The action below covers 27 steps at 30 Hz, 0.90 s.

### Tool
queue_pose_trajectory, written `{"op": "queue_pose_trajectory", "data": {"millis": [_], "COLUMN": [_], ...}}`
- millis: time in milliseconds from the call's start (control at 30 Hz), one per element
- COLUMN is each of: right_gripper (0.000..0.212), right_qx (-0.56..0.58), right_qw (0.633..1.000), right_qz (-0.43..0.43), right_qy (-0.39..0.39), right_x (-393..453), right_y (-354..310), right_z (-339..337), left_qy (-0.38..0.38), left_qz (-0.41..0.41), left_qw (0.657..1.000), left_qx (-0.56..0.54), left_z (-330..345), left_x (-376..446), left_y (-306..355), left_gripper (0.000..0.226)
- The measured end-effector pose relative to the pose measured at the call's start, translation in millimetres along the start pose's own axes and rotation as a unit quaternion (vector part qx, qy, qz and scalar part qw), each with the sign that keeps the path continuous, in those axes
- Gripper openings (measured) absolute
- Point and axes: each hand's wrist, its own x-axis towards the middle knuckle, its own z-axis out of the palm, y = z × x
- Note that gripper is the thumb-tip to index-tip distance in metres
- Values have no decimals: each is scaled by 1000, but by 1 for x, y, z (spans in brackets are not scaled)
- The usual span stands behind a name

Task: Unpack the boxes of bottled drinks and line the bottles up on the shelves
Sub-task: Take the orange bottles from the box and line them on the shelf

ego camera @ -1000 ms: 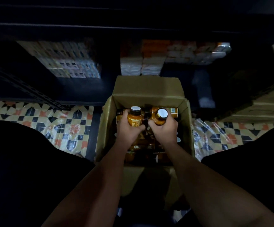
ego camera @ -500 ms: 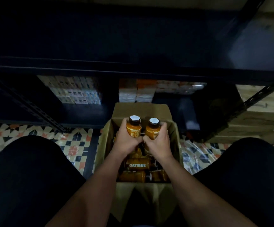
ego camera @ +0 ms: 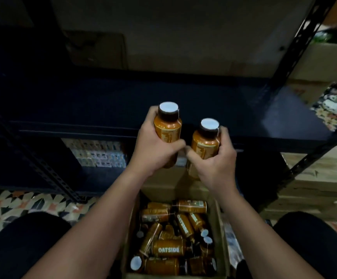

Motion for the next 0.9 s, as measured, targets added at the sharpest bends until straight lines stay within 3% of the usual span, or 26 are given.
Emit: {"op": "queue_pose_trajectory", "data": {"millis": [200,467,900], "right_gripper": [56,65,77], "right_qx": [16,-6,49], "right_qw": [997,999,999], "right_qz": [-64,13,-6], "right_qy": [51,47,10], "right_x": [75,126,206], "right_y": [-40,6,45], "right_z": [-3,27,60], "left_qy": [21,22,-18], "left_qz": [65,37,43], "left_qw": [998,999,997], "left_qx": [3,-9,-57], "left_z": [-6,2,15], "left_x": [67,111,187], "left_y": [28,-4,-37], "left_gripper": [61,57,48]}}
